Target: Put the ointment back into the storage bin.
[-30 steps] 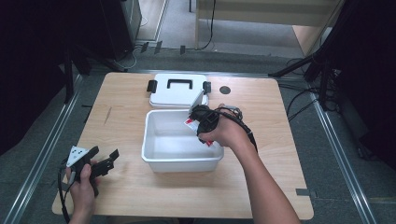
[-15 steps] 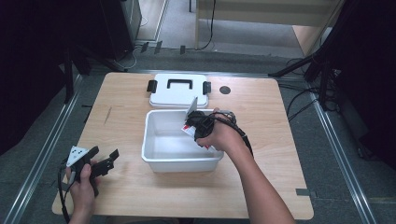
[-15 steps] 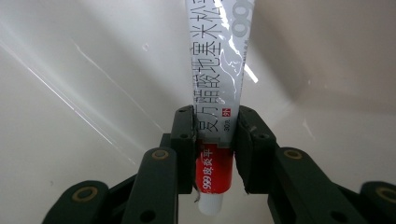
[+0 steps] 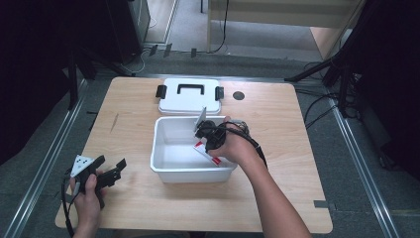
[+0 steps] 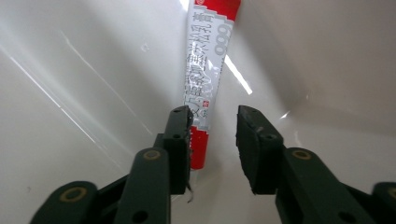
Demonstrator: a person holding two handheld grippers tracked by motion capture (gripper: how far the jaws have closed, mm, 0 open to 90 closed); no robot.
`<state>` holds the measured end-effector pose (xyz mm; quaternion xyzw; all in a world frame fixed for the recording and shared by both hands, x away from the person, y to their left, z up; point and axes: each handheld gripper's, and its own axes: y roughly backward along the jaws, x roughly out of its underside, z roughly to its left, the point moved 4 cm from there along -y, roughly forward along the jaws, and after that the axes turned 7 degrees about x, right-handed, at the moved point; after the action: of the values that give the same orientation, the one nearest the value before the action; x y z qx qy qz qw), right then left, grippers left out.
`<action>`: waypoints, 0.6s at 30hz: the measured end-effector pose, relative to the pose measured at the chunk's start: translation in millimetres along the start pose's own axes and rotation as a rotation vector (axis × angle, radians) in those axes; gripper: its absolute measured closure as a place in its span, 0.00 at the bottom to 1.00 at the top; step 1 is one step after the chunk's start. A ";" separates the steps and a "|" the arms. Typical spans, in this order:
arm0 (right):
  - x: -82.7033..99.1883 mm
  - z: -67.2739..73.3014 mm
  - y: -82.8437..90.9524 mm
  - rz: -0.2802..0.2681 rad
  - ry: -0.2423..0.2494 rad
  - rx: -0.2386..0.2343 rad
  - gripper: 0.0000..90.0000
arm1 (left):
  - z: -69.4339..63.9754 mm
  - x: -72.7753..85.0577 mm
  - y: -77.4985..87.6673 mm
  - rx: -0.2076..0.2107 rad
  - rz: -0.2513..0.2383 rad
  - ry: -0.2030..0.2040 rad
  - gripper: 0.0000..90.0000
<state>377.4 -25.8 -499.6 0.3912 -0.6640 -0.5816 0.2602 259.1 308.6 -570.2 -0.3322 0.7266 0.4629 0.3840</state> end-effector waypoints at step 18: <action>12.8 -12.4 59.4 -0.191 -0.065 -0.062 0.33 | -0.1 0.0 0.1 -0.001 0.001 -0.003 0.16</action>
<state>367.4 -42.4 -440.8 0.4254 -0.6134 -0.6366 0.1939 259.0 308.6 -570.2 -0.3313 0.7259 0.4641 0.3846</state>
